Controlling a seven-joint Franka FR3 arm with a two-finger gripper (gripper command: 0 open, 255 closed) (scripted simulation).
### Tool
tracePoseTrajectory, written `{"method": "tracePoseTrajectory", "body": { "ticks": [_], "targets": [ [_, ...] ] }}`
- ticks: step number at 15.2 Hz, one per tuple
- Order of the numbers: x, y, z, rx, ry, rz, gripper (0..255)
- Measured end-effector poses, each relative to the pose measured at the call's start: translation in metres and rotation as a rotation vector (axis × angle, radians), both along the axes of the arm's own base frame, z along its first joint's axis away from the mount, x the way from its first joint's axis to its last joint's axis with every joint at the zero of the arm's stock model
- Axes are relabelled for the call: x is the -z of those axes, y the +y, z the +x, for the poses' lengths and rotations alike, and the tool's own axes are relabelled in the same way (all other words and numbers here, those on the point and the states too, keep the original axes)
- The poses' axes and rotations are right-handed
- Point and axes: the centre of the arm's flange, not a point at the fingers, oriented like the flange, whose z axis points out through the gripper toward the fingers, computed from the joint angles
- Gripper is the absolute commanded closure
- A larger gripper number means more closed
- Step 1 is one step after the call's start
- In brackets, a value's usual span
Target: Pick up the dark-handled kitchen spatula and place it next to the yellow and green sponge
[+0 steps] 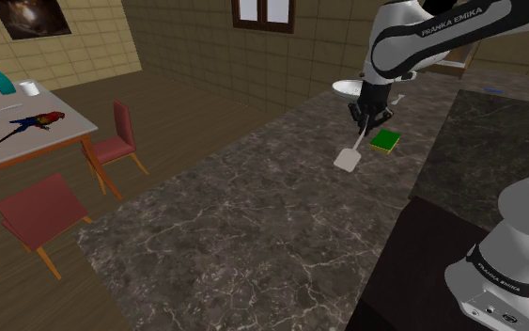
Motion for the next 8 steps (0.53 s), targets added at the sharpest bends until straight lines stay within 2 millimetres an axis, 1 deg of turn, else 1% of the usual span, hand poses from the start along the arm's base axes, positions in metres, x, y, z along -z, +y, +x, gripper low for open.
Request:
{"method": "tracePoseTrajectory", "body": {
  "ticks": [2, 4, 8],
  "targets": [
    [-0.001, -0.028, -0.009, 0.000, 0.000, 0.000, 255],
    [0.000, -0.055, -0.008, 0.000, 0.000, 0.000, 255],
    [0.003, -0.106, -0.018, 0.000, 0.000, 0.000, 255]
  ]
}}
